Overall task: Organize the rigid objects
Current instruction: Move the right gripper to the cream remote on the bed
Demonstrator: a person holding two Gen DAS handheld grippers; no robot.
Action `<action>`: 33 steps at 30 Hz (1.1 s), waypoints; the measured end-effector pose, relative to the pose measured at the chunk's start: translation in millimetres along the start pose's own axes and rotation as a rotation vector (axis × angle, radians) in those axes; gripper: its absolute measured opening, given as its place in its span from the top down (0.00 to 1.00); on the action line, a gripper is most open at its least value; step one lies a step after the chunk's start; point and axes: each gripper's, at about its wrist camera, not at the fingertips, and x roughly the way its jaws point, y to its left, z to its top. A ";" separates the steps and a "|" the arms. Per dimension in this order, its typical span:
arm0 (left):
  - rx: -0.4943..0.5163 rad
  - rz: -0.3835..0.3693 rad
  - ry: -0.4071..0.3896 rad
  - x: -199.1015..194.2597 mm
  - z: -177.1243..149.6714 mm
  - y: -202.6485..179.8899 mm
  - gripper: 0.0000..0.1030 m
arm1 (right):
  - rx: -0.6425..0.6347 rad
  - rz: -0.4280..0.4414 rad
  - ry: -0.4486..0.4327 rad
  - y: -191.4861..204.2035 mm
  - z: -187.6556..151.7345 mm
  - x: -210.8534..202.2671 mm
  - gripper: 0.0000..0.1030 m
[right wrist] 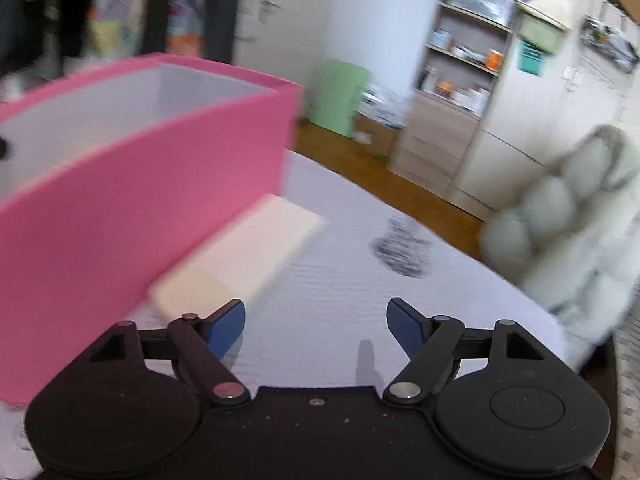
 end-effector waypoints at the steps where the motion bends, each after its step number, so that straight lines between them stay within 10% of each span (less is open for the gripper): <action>1: 0.001 0.000 0.000 -0.1 -1.0 -0.2 0.91 | 0.027 0.010 0.002 -3.9 0.3 -1.8 0.24; 7: -0.001 0.001 0.005 -0.1 -1.9 1.7 0.91 | -0.033 0.247 -0.025 27.3 -2.2 -15.5 0.25; 12: -0.001 0.001 0.005 -0.2 -2.1 2.4 0.91 | -0.127 0.215 0.003 55.7 -4.1 4.8 0.24; 26: 0.017 0.013 0.003 -1.2 -6.3 1.4 0.91 | 0.175 0.149 0.065 -6.6 -14.2 8.6 0.22; 33: 0.037 0.051 -0.005 -3.4 -7.9 -5.9 0.91 | 0.281 0.165 0.126 -15.1 39.5 55.5 0.22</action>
